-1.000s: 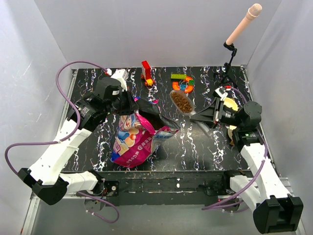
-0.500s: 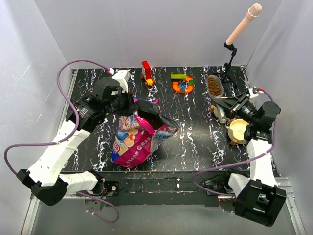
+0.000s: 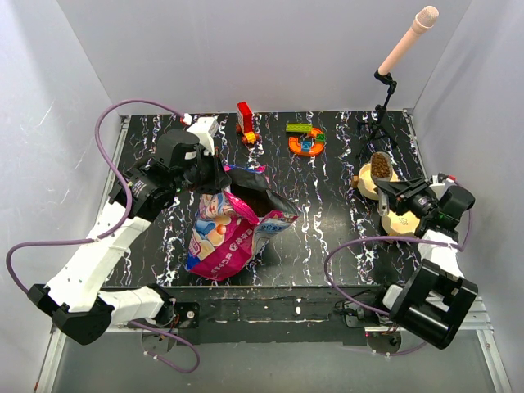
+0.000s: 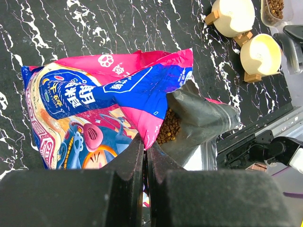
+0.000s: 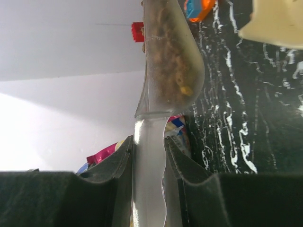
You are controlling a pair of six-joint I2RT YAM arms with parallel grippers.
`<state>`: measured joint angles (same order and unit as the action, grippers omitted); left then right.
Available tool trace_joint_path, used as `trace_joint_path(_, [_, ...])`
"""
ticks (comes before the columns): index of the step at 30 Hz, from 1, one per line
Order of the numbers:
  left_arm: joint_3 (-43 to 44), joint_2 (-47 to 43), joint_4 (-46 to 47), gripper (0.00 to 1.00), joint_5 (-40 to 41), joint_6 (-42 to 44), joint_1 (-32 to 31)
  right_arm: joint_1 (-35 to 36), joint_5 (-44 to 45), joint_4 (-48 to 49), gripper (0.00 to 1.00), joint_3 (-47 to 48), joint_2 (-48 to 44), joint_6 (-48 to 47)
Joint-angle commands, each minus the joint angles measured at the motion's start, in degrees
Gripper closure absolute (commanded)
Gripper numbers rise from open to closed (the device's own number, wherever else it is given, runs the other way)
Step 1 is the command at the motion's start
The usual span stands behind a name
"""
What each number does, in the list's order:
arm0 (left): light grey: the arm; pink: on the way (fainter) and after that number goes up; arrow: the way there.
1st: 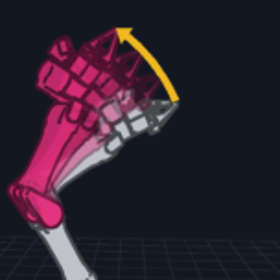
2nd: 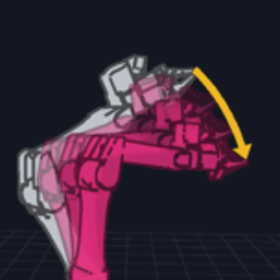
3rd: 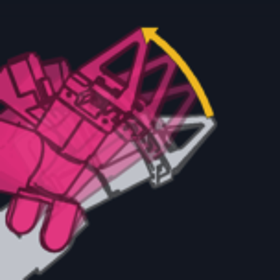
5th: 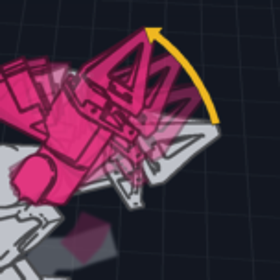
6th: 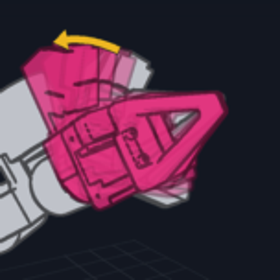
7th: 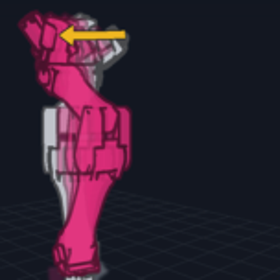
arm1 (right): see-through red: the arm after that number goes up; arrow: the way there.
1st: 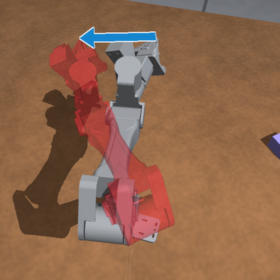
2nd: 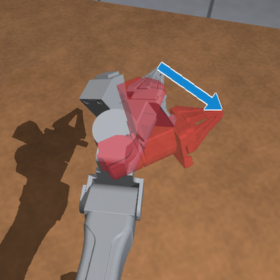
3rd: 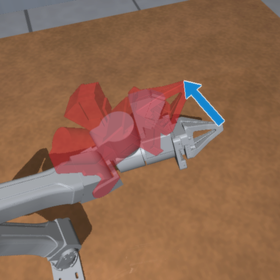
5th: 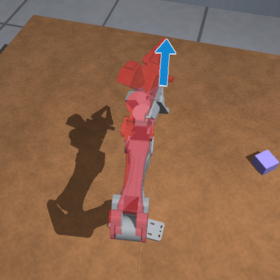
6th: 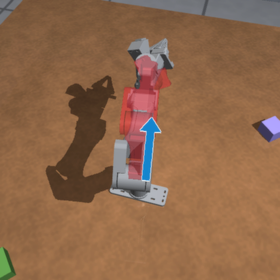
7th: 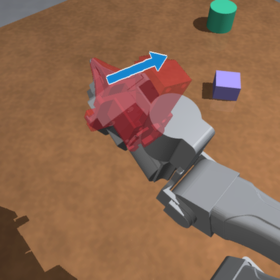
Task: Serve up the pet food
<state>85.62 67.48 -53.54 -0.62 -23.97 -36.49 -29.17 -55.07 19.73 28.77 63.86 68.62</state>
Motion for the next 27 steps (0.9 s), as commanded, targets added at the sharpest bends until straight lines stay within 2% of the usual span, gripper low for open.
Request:
trace_joint_path(1, [3.8, -4.8, 8.6, 1.00, -1.4, 1.5, 0.2, -2.0, -0.4, -0.5, 0.99, 0.3, 2.0, -6.6])
trace_joint_path(5, [3.5, -4.9, 9.0, 1.00, -1.3, 1.3, 0.2, -3.2, -0.5, -1.6, 0.99, 0.8, 5.5, -9.2])
trace_joint_path(12, [3.3, -4.8, 9.3, 1.00, -0.6, 1.2, 0.3, -3.2, 0.5, -9.0, 0.99, 3.5, 9.4, -14.3])
trace_joint_path(27, [2.4, -5.5, 9.9, 1.00, -0.2, 0.8, 0.2, -3.1, 6.1, -33.2, 0.99, 10.0, 12.4, -20.3])
